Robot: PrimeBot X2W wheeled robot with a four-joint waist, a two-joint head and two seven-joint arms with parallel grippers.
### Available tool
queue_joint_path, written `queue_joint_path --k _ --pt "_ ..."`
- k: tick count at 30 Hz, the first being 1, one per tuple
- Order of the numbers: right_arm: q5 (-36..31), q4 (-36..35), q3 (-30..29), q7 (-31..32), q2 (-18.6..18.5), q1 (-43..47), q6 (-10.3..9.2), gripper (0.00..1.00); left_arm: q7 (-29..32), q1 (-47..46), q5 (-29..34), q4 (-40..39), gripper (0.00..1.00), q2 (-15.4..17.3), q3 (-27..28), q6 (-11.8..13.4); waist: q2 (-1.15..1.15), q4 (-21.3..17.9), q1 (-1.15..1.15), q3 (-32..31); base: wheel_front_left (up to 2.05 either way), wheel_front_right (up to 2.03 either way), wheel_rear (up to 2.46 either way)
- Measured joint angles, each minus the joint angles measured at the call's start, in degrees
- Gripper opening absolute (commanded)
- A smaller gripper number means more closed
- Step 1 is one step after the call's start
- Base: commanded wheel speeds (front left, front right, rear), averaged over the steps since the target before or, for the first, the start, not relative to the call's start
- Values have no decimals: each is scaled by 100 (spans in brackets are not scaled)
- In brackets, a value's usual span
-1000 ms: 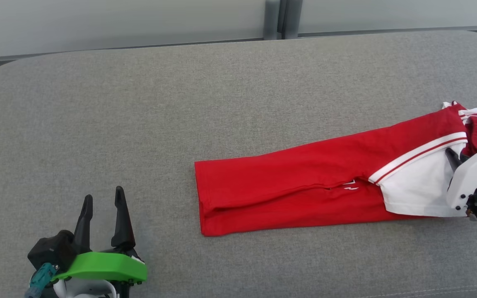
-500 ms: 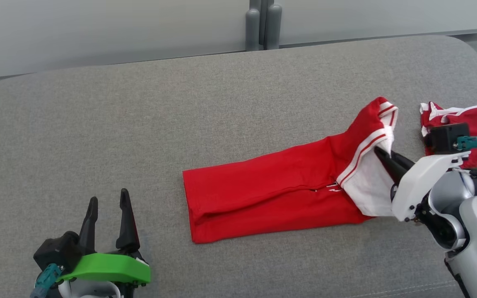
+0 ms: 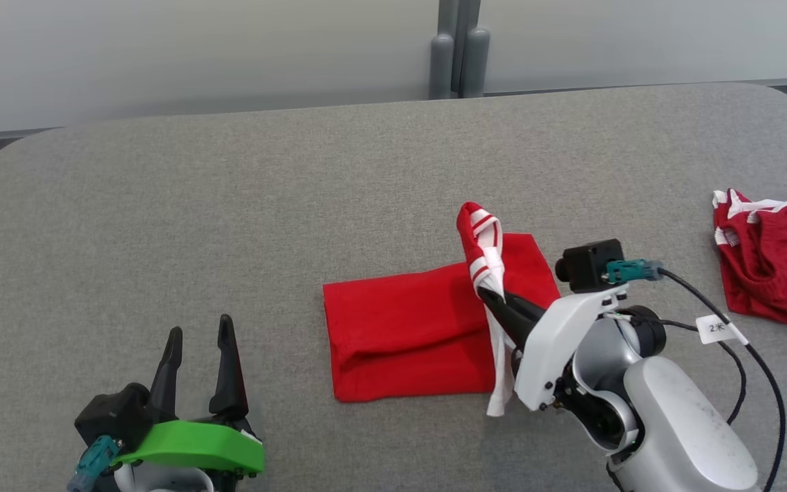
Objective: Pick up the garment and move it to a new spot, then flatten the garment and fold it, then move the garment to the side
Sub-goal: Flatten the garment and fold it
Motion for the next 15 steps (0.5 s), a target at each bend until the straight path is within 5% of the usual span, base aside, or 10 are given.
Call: queue_joint_path --k 10,15 --pt "-216 1510 101 -630 479 -554 0 0 9 -97 3 71 100 -62 -183 -105 0 419 0 40 0 0 0" --pt "330 2192 556 -984 489 -890 0 0 34 -180 37 146 100 -85 -323 -175 0 749 0 63 0 0 0"
